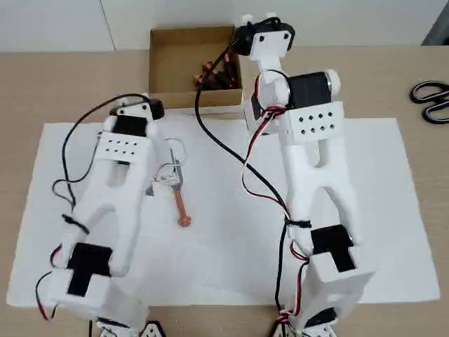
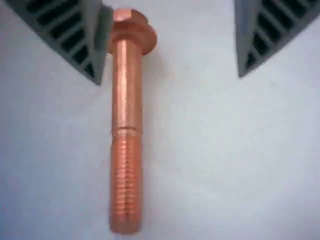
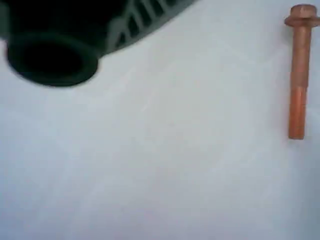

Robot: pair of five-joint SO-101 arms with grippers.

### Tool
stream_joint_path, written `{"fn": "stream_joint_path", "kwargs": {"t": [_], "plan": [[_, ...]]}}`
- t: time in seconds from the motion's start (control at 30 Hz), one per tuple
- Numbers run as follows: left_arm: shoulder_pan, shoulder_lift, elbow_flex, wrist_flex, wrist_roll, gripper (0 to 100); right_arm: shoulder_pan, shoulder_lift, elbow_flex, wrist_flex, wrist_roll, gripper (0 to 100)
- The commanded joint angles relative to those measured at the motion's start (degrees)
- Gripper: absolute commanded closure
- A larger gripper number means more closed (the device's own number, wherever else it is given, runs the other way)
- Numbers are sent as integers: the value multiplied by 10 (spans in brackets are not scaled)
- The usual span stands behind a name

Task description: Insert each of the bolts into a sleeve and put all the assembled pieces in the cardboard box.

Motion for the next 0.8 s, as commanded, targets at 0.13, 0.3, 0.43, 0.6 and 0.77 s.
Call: {"fn": "stream_joint_path", "kwargs": {"t": [0.13, 0.3, 0.43, 0.6, 0.77], "plan": [[35, 94, -18, -10, 52, 834, 3, -37, -2, -1, 4, 996], [37, 128, -18, -11, 58, 834, 2, -37, -2, -1, 3, 996], [37, 133, -18, -11, 58, 907, 1, -37, -2, -1, 3, 996], [38, 134, -18, -7, 58, 994, 1, -37, -2, -1, 3, 996], [38, 128, -23, -6, 58, 995, 1, -38, -2, -2, 3, 996]]}}
